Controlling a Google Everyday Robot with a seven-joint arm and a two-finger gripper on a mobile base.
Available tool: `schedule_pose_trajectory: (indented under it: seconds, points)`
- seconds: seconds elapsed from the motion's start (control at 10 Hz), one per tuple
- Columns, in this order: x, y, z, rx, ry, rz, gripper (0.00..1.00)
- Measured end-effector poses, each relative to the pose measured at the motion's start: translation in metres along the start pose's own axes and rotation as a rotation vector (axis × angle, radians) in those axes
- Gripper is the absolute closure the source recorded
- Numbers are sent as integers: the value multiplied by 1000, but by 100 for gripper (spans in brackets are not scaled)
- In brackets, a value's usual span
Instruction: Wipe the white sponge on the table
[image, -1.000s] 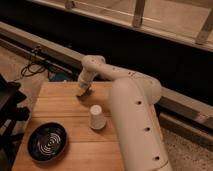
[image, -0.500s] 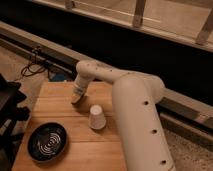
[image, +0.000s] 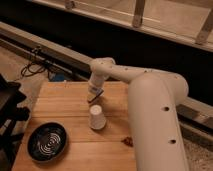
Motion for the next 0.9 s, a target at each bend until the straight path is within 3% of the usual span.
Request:
schedule_pose_trajectory:
  seconds: [0.2,0.5,0.7,0.9]
  points:
    - [27,-26,-13,31,19,15,100]
    - [32,-50,-13,39,17,-20,100]
    - [14,-58,-4,34,-3,-64,100]
    - [-23,-55,13,15,-40,-118,100]
